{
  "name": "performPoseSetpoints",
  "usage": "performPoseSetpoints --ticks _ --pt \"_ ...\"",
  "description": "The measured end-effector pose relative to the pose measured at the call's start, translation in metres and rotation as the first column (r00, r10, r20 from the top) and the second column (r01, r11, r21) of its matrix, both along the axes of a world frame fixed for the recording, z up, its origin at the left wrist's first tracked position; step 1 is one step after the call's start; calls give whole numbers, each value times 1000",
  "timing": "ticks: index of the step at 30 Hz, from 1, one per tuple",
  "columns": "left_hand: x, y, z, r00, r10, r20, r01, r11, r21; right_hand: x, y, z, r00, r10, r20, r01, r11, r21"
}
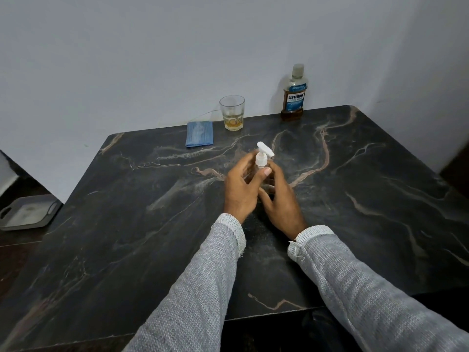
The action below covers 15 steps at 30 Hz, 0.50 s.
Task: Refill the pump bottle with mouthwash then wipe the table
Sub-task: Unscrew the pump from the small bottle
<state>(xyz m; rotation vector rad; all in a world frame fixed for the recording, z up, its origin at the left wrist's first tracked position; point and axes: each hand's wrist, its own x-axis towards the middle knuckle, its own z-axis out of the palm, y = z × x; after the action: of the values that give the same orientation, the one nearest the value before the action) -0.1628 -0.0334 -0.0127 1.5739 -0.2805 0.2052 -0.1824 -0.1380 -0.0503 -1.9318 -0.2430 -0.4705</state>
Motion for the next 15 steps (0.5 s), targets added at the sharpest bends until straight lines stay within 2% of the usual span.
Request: performPoseSetpoints --ticks 9,15 --pt "-1 -3 -3 998 57 -22 -58 997 -52 1 -1 0 1000 15 0 -15 1000 18" --pt "-1 -5 -4 999 46 18 -46 999 -6 0 -1 0 999 33 1 -33 999 32"
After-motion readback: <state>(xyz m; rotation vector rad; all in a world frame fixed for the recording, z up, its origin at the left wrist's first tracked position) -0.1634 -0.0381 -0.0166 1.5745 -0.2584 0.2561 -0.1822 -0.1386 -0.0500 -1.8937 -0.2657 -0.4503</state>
